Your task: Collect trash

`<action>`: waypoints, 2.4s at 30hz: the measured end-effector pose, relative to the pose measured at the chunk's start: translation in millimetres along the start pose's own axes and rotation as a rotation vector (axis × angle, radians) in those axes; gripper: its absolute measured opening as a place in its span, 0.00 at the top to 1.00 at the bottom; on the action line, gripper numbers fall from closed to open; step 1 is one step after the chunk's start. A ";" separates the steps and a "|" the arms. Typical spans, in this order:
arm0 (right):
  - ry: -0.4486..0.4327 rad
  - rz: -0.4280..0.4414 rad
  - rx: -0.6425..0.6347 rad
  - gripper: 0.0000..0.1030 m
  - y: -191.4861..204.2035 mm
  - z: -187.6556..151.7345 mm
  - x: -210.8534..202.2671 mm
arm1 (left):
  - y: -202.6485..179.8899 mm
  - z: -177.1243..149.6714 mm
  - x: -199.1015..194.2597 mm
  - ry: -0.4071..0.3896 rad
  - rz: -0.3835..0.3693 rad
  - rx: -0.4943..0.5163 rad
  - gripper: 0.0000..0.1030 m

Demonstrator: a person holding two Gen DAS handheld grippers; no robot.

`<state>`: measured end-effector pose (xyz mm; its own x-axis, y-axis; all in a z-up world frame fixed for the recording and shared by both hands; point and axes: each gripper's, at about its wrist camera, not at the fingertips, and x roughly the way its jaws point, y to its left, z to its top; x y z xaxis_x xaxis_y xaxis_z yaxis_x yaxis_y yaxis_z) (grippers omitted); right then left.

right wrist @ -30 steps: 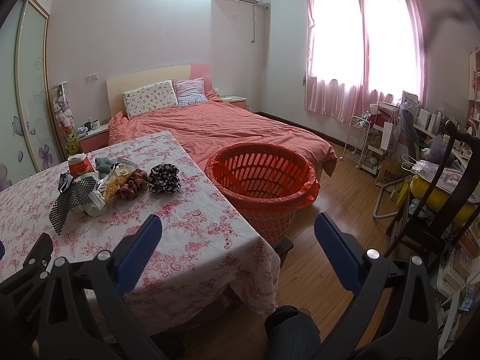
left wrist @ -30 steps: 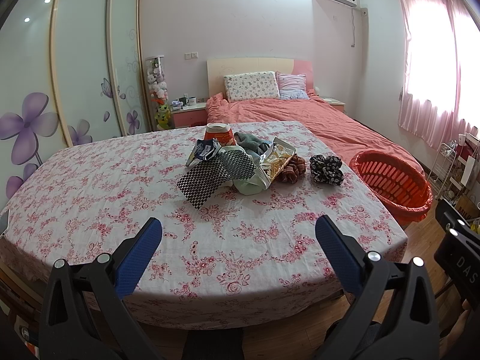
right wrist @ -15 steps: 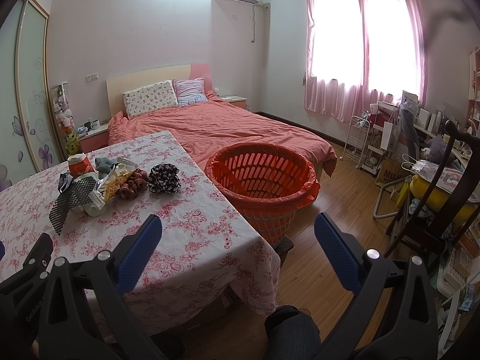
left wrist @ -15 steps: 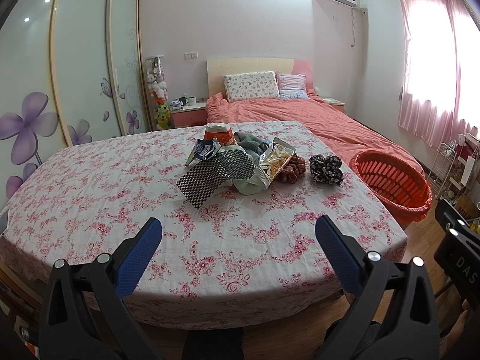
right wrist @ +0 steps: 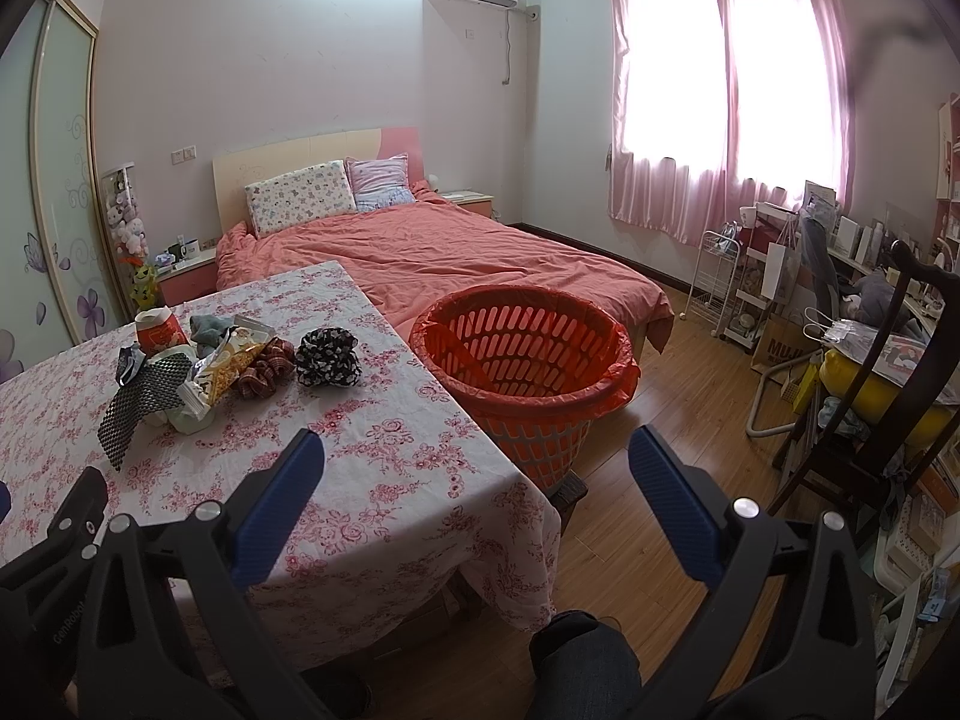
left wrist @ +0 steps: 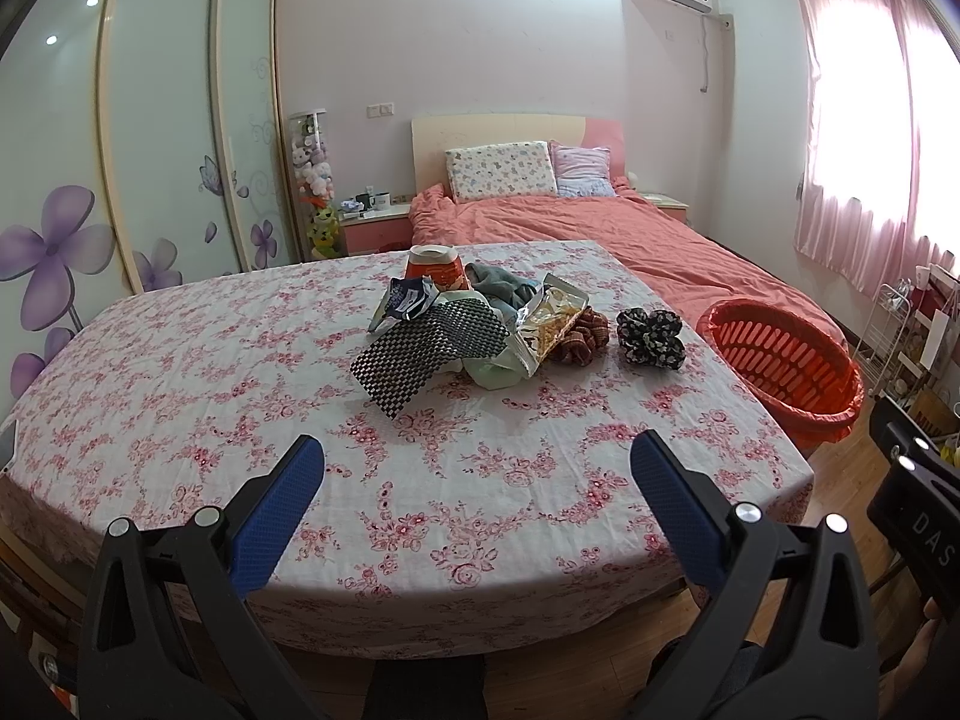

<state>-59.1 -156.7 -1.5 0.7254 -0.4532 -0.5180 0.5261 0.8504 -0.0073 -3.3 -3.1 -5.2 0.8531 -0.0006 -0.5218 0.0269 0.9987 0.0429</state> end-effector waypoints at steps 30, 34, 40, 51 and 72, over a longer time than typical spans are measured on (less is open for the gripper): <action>0.147 0.121 -0.023 0.04 53.3 25.7 125.5 | 75.2 20.7 99.6 0.134 0.084 -0.162 0.02; 0.174 0.162 -0.047 0.04 76.0 35.2 160.9 | 78.4 30.0 119.3 0.144 0.076 -0.155 0.02; 0.275 0.259 -0.008 0.07 104.0 48.1 221.2 | 74.7 40.3 137.2 0.140 0.019 -0.144 0.02; 0.358 0.246 -0.023 0.30 132.4 48.4 277.3 | 63.1 52.2 176.1 0.188 -0.061 -0.146 0.16; 0.329 0.297 -0.069 0.77 132.1 49.6 252.9 | 57.4 61.7 182.8 0.242 -0.089 -0.119 0.80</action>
<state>215.9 -172.2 -91.0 0.6551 -0.0871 -0.7505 0.2776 0.9516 0.1319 186.4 51.0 -45.5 0.7009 -0.0905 -0.7075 0.0226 0.9942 -0.1048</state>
